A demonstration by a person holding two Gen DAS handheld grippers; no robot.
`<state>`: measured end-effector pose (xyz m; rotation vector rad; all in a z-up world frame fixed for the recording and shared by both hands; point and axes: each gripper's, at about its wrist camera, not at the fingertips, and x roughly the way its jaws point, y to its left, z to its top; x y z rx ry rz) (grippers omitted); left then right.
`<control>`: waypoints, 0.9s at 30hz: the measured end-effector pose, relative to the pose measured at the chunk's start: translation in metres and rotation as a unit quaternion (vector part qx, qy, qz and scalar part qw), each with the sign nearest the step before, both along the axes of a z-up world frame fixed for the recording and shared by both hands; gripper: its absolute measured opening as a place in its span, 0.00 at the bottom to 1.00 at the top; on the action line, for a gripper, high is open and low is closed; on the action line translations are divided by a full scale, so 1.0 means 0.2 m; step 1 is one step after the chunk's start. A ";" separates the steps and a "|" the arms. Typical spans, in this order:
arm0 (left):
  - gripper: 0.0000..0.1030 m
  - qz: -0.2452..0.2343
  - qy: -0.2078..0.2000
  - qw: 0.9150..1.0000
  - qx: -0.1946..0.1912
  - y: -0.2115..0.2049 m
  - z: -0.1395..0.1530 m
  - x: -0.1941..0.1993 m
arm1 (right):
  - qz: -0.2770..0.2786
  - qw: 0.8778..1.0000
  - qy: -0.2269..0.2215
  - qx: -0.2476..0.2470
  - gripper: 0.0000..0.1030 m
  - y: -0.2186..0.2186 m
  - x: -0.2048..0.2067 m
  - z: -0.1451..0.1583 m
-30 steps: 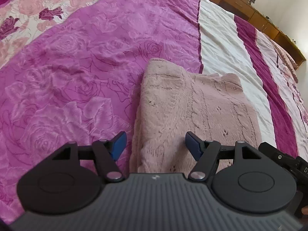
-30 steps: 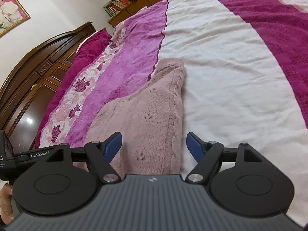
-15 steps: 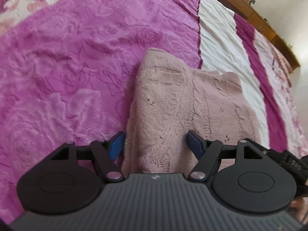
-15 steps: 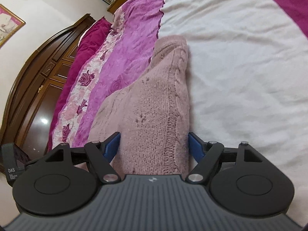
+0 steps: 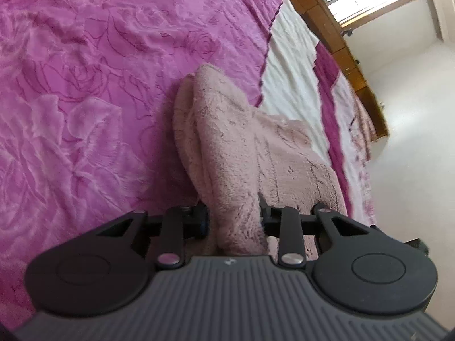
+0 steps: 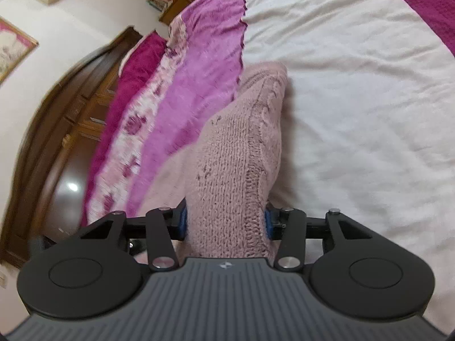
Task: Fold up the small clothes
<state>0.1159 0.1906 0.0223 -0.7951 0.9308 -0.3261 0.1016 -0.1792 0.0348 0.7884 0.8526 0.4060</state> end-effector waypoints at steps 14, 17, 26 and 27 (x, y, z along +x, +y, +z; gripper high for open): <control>0.31 -0.073 -0.030 0.996 -0.033 -0.37 0.19 -0.23 | -0.026 0.998 -0.058 -0.015 0.49 -0.36 -0.45 0.38; 0.31 -0.094 -0.028 0.995 -0.025 -0.49 0.15 -0.31 | -0.039 0.997 -0.065 -0.027 0.49 -0.48 -0.61 0.37; 0.39 -0.116 -0.004 0.990 0.082 -0.68 -0.03 -0.44 | -0.074 0.997 0.009 -0.038 0.51 -0.67 -0.87 -0.02; 0.40 -0.115 -0.006 0.990 0.085 -0.68 -0.03 -0.45 | -0.074 0.996 0.004 -0.041 0.52 -0.68 -0.88 -0.05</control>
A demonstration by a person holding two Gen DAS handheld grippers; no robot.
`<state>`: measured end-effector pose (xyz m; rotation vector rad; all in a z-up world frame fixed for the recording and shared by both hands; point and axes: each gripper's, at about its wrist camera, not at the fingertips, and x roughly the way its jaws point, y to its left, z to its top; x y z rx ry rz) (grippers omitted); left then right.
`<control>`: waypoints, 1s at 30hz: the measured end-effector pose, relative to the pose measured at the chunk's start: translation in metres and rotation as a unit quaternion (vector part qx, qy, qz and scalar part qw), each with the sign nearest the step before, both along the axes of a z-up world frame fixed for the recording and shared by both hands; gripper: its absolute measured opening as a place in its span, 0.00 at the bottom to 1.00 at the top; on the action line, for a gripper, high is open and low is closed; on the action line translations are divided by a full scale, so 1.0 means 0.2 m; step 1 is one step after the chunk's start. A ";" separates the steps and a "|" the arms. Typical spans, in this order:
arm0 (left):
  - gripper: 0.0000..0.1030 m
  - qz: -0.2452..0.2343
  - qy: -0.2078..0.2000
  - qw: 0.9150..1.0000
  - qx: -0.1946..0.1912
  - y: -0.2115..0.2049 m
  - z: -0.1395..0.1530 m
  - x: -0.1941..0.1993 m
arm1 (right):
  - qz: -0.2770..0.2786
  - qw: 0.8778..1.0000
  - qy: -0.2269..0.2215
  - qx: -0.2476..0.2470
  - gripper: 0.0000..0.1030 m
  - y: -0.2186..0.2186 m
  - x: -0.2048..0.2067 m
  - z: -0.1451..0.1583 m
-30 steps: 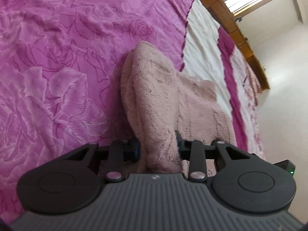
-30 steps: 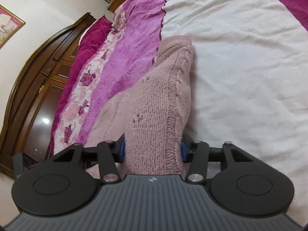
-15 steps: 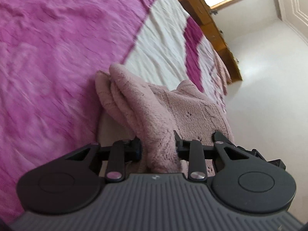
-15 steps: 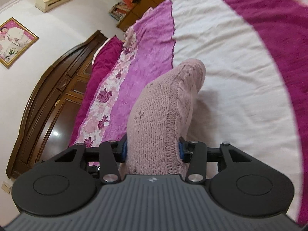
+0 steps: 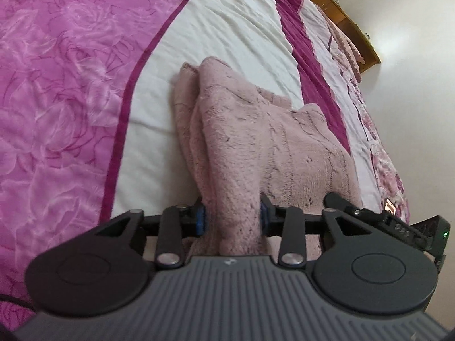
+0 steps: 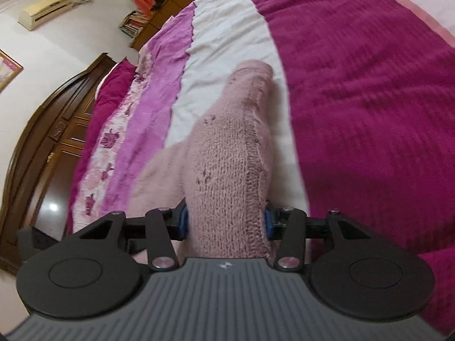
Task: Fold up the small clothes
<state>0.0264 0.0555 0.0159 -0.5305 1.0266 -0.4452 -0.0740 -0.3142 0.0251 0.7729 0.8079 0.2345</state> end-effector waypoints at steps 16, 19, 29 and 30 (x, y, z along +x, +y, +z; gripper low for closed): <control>0.56 0.024 -0.061 0.992 0.112 0.01 0.21 -0.22 | -0.025 0.996 -0.042 -0.073 0.63 0.06 -0.20 0.17; 0.57 0.026 -0.068 0.987 0.142 -0.02 0.24 -0.27 | -0.018 0.994 -0.059 -0.088 0.64 0.07 -0.27 0.22; 0.60 0.019 -0.078 0.977 0.198 -0.11 0.28 -0.46 | 0.021 0.984 -0.083 -0.154 0.67 0.21 -0.48 0.28; 0.60 0.017 -0.079 0.977 0.198 -0.11 0.27 -0.48 | 0.026 0.984 -0.080 -0.156 0.67 0.22 -0.50 0.28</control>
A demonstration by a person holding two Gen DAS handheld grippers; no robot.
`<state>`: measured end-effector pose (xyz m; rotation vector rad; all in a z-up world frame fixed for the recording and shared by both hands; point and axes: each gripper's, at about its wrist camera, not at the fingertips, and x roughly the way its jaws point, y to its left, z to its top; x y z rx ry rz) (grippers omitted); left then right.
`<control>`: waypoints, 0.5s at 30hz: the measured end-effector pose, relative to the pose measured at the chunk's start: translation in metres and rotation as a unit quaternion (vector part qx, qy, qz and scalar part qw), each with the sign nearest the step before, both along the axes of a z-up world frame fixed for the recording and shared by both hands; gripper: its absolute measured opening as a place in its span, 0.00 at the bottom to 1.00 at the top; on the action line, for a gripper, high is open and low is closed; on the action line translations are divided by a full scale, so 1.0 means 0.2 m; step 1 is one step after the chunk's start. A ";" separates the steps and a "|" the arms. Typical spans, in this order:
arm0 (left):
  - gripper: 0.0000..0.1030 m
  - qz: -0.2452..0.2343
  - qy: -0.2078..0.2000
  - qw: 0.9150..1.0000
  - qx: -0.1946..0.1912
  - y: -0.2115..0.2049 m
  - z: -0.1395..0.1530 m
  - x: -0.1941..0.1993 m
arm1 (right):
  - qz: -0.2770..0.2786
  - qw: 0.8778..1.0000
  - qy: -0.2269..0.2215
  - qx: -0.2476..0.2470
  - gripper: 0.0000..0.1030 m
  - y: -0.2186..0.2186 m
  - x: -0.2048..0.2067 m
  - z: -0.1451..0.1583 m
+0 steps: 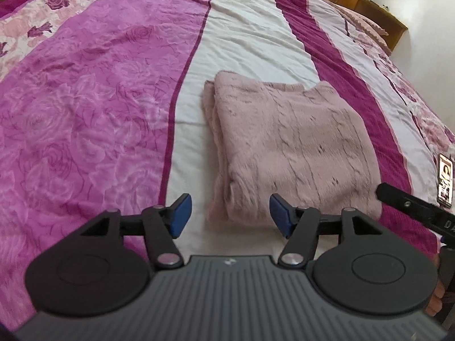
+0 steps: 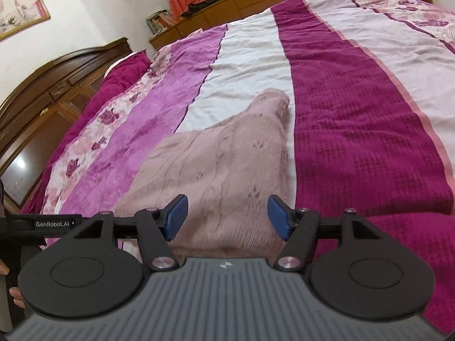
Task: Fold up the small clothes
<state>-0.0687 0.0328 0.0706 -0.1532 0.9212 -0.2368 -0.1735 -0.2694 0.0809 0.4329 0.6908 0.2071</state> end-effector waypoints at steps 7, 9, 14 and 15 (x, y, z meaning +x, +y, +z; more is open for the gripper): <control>0.62 -0.003 0.002 1.000 0.027 -0.07 -0.05 -0.09 | 0.013 0.998 0.014 -0.052 0.69 0.10 -0.08 -0.03; 0.69 0.001 0.005 0.999 0.033 -0.09 -0.07 -0.10 | 0.013 0.998 0.017 -0.063 0.70 0.12 -0.09 -0.04; 0.69 0.006 0.004 0.998 0.064 -0.15 -0.11 -0.13 | 0.010 0.997 0.025 -0.075 0.78 0.15 -0.10 -0.06; 0.69 0.006 0.006 0.998 0.066 -0.16 -0.11 -0.13 | 0.011 0.997 0.027 -0.076 0.79 0.15 -0.09 -0.06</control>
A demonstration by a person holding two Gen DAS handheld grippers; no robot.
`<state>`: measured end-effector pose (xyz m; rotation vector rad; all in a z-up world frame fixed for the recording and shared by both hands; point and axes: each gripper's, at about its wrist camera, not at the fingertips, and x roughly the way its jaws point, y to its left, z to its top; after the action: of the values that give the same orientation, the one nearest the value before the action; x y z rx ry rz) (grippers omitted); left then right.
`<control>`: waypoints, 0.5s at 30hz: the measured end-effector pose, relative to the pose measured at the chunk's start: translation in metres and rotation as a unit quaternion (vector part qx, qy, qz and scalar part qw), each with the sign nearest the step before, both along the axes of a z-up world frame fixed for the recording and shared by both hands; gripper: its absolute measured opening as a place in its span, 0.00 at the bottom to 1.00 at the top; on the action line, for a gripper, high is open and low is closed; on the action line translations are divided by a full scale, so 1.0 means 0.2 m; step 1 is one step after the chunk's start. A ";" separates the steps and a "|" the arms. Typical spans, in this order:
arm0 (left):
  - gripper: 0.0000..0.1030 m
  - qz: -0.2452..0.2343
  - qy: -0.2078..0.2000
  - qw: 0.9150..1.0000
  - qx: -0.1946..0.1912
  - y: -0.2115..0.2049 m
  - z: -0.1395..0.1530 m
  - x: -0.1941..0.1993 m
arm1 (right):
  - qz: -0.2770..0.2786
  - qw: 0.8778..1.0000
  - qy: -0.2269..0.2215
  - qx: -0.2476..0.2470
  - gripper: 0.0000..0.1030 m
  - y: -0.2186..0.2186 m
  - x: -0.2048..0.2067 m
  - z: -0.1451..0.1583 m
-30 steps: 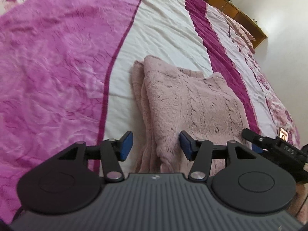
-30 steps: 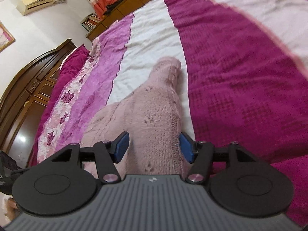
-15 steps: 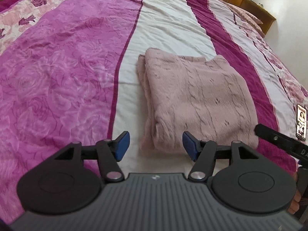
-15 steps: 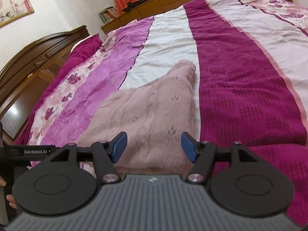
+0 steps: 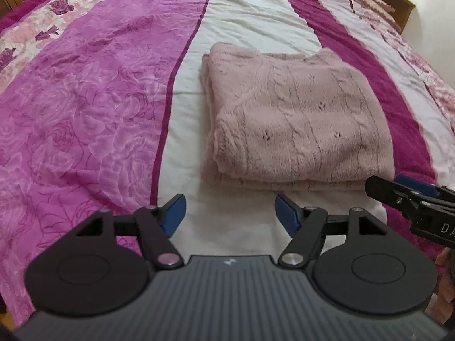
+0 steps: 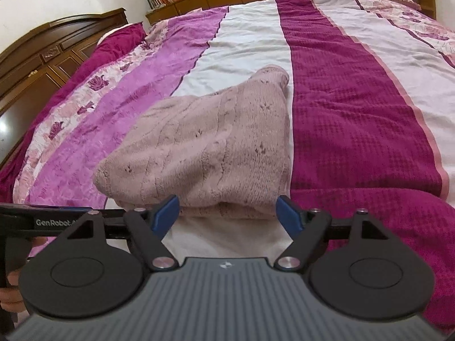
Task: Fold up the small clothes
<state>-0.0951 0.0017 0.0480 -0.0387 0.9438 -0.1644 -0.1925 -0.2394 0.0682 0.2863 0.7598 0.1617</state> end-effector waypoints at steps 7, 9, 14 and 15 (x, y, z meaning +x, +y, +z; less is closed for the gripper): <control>0.69 0.001 0.019 1.000 0.005 -0.04 -0.05 -0.01 | -0.011 1.000 0.026 0.004 0.79 -0.01 0.02 -0.05; 0.69 0.005 0.024 1.000 0.005 -0.04 -0.06 -0.01 | -0.012 0.999 0.033 0.006 0.79 -0.01 0.03 -0.07; 0.69 0.013 0.034 0.999 -0.004 -0.05 -0.09 -0.01 | -0.012 0.999 0.039 0.007 0.79 -0.01 0.04 -0.08; 0.69 0.013 0.035 0.999 -0.004 -0.05 -0.09 -0.01 | -0.012 0.999 0.040 0.007 0.79 -0.01 0.04 -0.08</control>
<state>-0.0978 -0.0078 0.0295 -0.0635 1.0127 -0.1435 -0.1851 -0.2412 0.0513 0.3170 0.8343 0.1335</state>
